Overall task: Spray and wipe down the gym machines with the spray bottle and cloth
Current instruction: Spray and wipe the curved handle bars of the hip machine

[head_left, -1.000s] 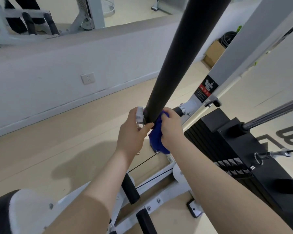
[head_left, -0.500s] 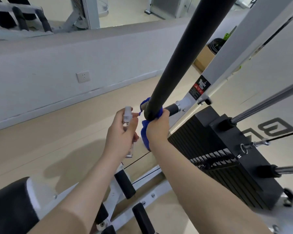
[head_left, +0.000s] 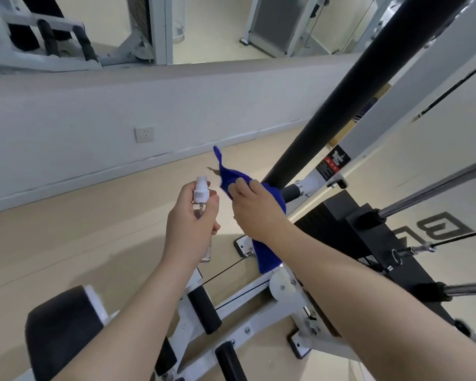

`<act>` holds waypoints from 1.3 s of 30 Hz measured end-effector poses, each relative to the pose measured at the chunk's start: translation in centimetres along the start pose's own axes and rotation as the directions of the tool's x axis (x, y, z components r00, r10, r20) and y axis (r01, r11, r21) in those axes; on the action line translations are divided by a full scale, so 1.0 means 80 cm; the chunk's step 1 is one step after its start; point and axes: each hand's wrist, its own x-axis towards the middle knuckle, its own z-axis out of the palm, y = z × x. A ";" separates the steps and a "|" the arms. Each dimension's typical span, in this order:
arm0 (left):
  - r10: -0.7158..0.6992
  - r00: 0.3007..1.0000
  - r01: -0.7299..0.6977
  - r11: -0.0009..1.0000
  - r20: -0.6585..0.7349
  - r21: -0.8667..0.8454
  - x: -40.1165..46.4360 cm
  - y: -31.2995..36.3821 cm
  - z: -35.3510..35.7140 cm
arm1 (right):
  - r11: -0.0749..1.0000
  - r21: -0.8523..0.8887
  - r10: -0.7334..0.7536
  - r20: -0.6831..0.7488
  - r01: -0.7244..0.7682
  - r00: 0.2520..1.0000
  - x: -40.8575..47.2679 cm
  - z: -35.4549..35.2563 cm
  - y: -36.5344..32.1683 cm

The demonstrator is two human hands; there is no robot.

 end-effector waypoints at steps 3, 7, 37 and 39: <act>-0.020 1.000 0.019 1.000 -0.006 -0.025 0.003 0.000 0.004 | 0.934 -0.323 -0.073 0.239 0.150 0.968 0.000 -0.001 -0.004; -0.060 0.995 0.060 0.998 0.076 0.006 0.002 -0.002 0.005 | 0.964 -0.238 -0.079 0.181 0.121 0.980 -0.008 -0.027 0.020; 0.026 0.978 -0.003 0.994 0.205 -0.110 -0.022 0.195 0.073 | 0.752 -0.294 0.326 -0.613 -0.590 0.720 -0.100 -0.252 0.307; 0.062 0.974 -0.044 0.995 0.218 -0.086 -0.019 0.202 0.074 | 0.754 -0.212 0.353 -0.667 -0.621 0.656 -0.096 -0.243 0.302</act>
